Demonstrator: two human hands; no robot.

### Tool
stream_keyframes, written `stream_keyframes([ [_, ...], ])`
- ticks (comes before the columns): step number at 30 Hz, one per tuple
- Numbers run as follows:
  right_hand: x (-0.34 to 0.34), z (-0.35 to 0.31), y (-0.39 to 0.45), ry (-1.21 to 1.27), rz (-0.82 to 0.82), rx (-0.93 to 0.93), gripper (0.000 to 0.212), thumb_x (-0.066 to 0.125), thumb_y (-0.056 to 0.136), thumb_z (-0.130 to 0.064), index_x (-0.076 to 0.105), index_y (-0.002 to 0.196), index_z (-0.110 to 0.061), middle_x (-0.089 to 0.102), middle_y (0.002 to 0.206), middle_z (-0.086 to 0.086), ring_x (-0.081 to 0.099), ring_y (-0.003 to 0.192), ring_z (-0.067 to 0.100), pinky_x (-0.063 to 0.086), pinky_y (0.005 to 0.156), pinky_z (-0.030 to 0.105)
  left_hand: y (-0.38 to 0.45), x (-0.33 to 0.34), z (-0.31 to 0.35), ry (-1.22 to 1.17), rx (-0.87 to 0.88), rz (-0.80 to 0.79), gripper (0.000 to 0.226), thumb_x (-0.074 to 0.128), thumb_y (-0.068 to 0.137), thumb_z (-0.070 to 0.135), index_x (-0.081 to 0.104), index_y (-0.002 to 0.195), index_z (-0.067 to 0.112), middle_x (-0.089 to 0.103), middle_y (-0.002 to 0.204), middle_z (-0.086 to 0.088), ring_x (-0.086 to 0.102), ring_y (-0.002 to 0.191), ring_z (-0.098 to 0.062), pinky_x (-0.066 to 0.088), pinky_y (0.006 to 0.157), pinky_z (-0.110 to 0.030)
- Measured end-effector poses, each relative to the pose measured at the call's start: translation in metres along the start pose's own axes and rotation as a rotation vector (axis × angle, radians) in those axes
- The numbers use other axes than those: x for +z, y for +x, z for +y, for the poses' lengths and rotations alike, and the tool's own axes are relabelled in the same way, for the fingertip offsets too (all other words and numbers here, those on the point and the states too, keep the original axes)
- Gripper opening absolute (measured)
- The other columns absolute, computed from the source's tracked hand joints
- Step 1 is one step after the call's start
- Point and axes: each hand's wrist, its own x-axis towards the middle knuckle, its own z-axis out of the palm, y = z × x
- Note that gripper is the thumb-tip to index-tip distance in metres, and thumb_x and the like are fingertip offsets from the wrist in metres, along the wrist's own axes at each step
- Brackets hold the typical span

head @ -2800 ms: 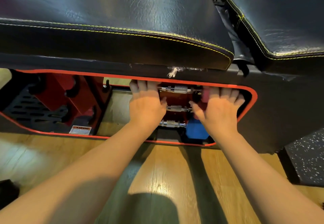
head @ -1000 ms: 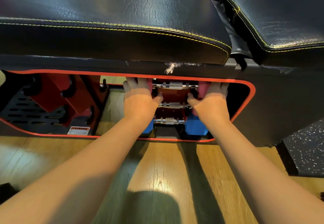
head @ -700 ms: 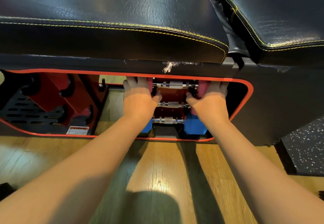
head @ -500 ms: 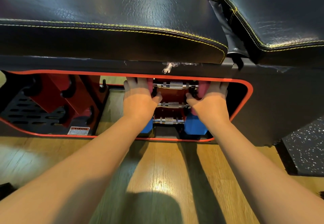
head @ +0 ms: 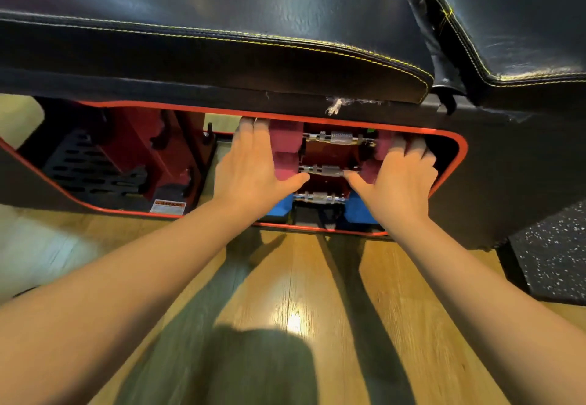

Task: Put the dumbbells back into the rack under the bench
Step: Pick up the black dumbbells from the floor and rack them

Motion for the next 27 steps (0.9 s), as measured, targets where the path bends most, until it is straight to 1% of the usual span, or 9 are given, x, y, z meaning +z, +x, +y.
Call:
stream_keyframes([
  [1, -0.003, -0.004, -0.009, 0.004, -0.002, 0.001, 0.08, 0.067, 0.073, -0.072, 0.056, 0.109, -0.001, 0.051, 0.126, 0.026, 0.045, 0.118, 0.047, 0.042, 0.09, 0.056, -0.008, -0.007, -0.011, -0.011, 0.043, -0.006, 0.108, 0.071, 0.07, 0.072, 0.027, 0.148, 0.012, 0.031, 0.151, -0.009, 0.039, 0.136, -0.026, 0.054, 0.082, -0.043],
  [5, -0.017, -0.024, -0.038, 0.036, -0.145, 0.022, 0.098, 0.067, 0.075, -0.071, 0.034, 0.141, -0.006, 0.025, 0.153, 0.022, 0.028, 0.136, 0.046, 0.032, 0.103, 0.059, -0.038, -0.036, -0.061, -0.038, 0.131, -0.061, 0.11, 0.07, 0.074, 0.069, 0.021, 0.154, 0.013, 0.02, 0.16, -0.002, 0.026, 0.147, -0.02, 0.051, 0.097, -0.045],
  [8, -0.033, -0.044, -0.061, 0.043, -0.221, -0.094, 0.108, 0.067, 0.075, -0.071, 0.02, 0.153, -0.013, 0.015, 0.159, 0.016, 0.027, 0.137, 0.044, 0.031, 0.105, 0.058, -0.061, -0.055, -0.096, -0.041, 0.178, -0.129, 0.106, 0.068, 0.077, 0.068, 0.023, 0.156, 0.015, 0.017, 0.163, 0.0, 0.019, 0.15, -0.017, 0.042, 0.107, -0.043],
  [10, -0.043, -0.061, -0.075, 0.04, -0.288, -0.23, 0.106, 0.067, 0.076, -0.071, 0.02, 0.154, -0.017, 0.014, 0.159, 0.013, 0.027, 0.137, 0.044, 0.032, 0.105, 0.058, -0.078, -0.067, -0.116, -0.028, 0.212, -0.171, 0.104, 0.067, 0.078, 0.068, 0.023, 0.156, 0.015, 0.017, 0.164, 0.0, 0.017, 0.15, -0.016, 0.036, 0.112, -0.042],
  [12, -0.052, -0.082, -0.09, 0.069, -0.355, -0.363, 0.101, 0.067, 0.076, -0.069, 0.023, 0.153, -0.02, 0.016, 0.158, 0.011, 0.026, 0.137, 0.044, 0.031, 0.105, 0.058, -0.095, -0.079, -0.134, -0.005, 0.231, -0.213, 0.103, 0.066, 0.078, 0.068, 0.024, 0.156, 0.017, 0.018, 0.164, 0.0, 0.019, 0.15, -0.017, 0.036, 0.114, -0.042],
  [16, -0.059, -0.133, -0.115, 0.111, -0.379, -0.584, 0.092, 0.066, 0.079, -0.067, 0.028, 0.15, -0.022, 0.022, 0.153, 0.01, 0.028, 0.135, 0.041, 0.032, 0.105, 0.056, -0.126, -0.1, -0.17, 0.083, 0.265, -0.285, 0.103, 0.063, 0.079, 0.071, 0.025, 0.155, 0.013, 0.02, 0.164, -0.004, 0.017, 0.151, -0.02, 0.032, 0.117, -0.044],
  [20, -0.073, -0.182, -0.146, 0.137, -0.45, -0.696, 0.085, 0.064, 0.081, -0.066, 0.032, 0.146, -0.023, 0.023, 0.151, 0.009, 0.032, 0.13, 0.04, 0.035, 0.102, 0.053, -0.164, -0.143, -0.198, 0.08, 0.157, -0.296, 0.101, 0.065, 0.079, 0.069, 0.029, 0.154, 0.01, 0.025, 0.162, -0.009, 0.022, 0.149, -0.023, 0.023, 0.117, -0.034],
  [22, -0.09, -0.199, -0.166, 0.149, -0.481, -0.755, 0.083, 0.063, 0.081, -0.067, 0.033, 0.145, -0.023, 0.023, 0.15, 0.009, 0.033, 0.128, 0.038, 0.035, 0.1, 0.052, -0.184, -0.177, -0.204, 0.088, 0.109, -0.315, 0.1, 0.065, 0.079, 0.069, 0.031, 0.152, 0.009, 0.026, 0.161, -0.01, 0.026, 0.148, -0.023, 0.023, 0.116, -0.03],
  [27, -0.174, -0.239, -0.204, 0.237, -0.53, -0.836, 0.083, 0.062, 0.082, -0.066, 0.033, 0.148, -0.025, 0.023, 0.151, 0.007, 0.033, 0.128, 0.035, 0.034, 0.101, 0.048, -0.224, -0.281, -0.198, 0.082, -0.035, -0.339, 0.1, 0.061, 0.078, 0.073, 0.032, 0.151, 0.012, 0.028, 0.16, -0.008, 0.032, 0.145, -0.025, 0.029, 0.115, -0.038],
])
